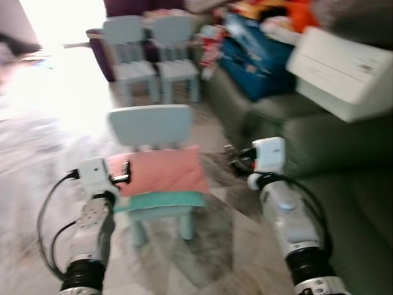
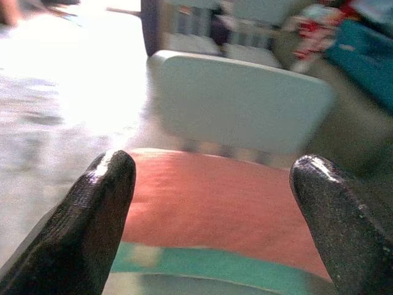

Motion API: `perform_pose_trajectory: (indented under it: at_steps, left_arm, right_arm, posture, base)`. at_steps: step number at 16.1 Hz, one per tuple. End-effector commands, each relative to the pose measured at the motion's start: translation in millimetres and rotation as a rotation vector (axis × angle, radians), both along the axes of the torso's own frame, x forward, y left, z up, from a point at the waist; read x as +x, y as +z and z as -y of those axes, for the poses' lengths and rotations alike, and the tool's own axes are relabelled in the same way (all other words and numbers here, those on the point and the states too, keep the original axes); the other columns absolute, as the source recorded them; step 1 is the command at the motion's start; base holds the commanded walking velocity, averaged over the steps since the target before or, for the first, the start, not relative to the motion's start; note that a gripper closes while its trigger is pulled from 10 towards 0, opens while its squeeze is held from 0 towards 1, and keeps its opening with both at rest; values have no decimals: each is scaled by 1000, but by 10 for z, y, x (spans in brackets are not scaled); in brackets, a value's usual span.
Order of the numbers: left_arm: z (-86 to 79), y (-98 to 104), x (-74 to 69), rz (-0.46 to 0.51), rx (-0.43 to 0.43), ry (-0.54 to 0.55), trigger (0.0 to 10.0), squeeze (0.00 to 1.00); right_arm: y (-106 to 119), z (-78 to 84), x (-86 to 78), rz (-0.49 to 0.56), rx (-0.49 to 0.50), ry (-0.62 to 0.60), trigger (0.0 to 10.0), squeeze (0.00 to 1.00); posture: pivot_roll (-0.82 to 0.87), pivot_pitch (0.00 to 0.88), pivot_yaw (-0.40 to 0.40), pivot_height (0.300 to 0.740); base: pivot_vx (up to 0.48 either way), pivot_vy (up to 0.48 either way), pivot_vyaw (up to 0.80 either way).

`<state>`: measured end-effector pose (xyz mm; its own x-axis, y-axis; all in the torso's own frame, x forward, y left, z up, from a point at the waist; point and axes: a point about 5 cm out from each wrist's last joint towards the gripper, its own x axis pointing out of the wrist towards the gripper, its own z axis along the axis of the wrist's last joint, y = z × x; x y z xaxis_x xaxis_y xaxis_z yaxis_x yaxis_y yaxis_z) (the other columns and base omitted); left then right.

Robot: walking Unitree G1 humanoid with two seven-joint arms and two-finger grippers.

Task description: Move the pillow to the sofa

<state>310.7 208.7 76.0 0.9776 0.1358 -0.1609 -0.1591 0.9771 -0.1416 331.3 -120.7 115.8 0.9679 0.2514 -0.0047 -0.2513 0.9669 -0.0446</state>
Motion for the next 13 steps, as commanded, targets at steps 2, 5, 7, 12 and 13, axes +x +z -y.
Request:
perform_pose_trajectory:
  at_steps: [2, 5, 7, 12, 13]
  left_arm:
    - [-2, 53, 2, 47, 54, -39, 10000, 0]
    - [15, 63, 1, 72, 23, -35, 10000, 0]
    - [32, 79, -1, 86, -5, -57, 10000, 0]
    - [11, 86, -1, 99, -24, -59, 10000, 0]
    - [8, 87, -4, 100, -27, -62, 10000, 0]
  right_arm:
    - [30, 29, 25, 10, -5, -14, 10000, 0]
    - [35, 27, 31, 12, -5, -16, 10000, 0]
    - [32, 26, 31, 10, 3, -21, 10000, 0]
    - [40, 22, 32, 15, 15, -22, 10000, 0]
    - [37, 16, 24, 17, 16, -18, 10000, 0]
  posture:
    - [-155, 34, 16, 740]
    - [-157, 34, 17, 740]
    - [-156, 34, 17, 740]
    - [-156, 36, 20, 740]
    - [-156, 37, 21, 740]
  base:
    - [0, 0, 800]
    - [0, 0, 756]
    - [0, 0, 0]
    - [68, 0, 0]
    - [371, 0, 0]
